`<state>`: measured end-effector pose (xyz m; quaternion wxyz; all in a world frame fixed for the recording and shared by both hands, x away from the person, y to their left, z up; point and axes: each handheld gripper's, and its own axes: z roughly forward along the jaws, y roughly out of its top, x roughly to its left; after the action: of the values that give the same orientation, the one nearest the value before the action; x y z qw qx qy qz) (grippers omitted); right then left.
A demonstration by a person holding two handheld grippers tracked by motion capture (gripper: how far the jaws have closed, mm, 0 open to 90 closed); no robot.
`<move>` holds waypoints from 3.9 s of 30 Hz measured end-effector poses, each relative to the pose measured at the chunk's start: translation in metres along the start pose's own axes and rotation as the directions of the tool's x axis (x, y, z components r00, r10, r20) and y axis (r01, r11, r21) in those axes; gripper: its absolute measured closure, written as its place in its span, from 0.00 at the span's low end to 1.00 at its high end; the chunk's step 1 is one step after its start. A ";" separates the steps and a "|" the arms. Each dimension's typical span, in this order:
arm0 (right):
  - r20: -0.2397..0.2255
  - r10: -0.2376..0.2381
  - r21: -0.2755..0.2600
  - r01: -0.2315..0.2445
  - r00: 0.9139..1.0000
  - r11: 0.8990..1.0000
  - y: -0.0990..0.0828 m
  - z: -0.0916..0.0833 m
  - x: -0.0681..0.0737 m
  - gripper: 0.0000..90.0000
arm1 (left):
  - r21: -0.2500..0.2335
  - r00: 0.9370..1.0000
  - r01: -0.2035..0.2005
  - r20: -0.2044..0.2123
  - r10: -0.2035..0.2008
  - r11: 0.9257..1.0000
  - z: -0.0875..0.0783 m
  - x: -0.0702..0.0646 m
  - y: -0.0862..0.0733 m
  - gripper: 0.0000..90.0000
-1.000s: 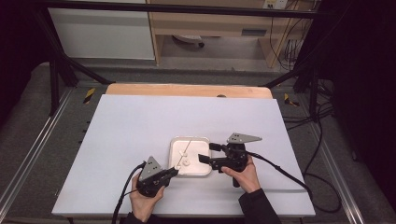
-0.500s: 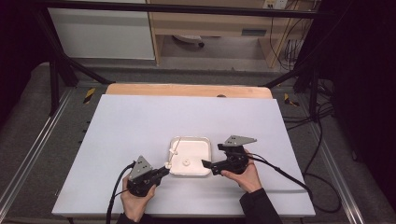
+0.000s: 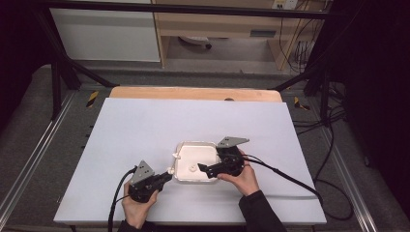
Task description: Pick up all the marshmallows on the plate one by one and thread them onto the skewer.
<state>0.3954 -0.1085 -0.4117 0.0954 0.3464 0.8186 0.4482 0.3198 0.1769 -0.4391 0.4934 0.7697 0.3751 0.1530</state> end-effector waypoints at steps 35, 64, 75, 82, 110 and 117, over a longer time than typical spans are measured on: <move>-0.054 -0.194 0.120 0.199 0.980 0.973 -0.011 0.057 0.017 0.68 | 0.012 1.000 0.001 -0.003 -0.001 1.000 0.001 0.001 -0.002 0.98; -0.087 -0.071 0.011 0.072 0.994 0.997 0.002 0.006 -0.001 0.79 | 0.013 1.000 -0.013 0.015 0.012 1.000 0.005 -0.005 -0.001 0.98; -0.115 0.012 -0.054 -0.018 0.993 0.998 -0.003 -0.025 -0.018 0.80 | 0.022 0.999 -0.031 0.029 0.030 0.999 0.010 -0.011 0.002 0.98; -0.142 0.055 -0.111 -0.071 0.988 0.991 -0.002 -0.043 -0.026 0.80 | 0.026 0.998 -0.043 0.038 0.042 0.999 0.013 -0.015 0.003 0.98; -0.325 0.125 -0.229 -0.206 0.937 0.951 0.021 -0.056 -0.027 0.80 | 0.030 0.992 -0.095 0.085 0.092 0.995 0.025 -0.036 0.005 0.98; -0.343 0.133 -0.213 -0.215 0.930 0.953 0.023 -0.049 -0.025 0.80 | 0.029 0.991 -0.101 0.091 0.098 0.994 0.025 -0.038 0.005 0.98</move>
<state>0.4021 -0.1492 -0.3685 -0.0386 0.3250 0.7266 0.6041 0.3121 0.1315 -0.4412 0.4884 0.8018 0.3163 0.1365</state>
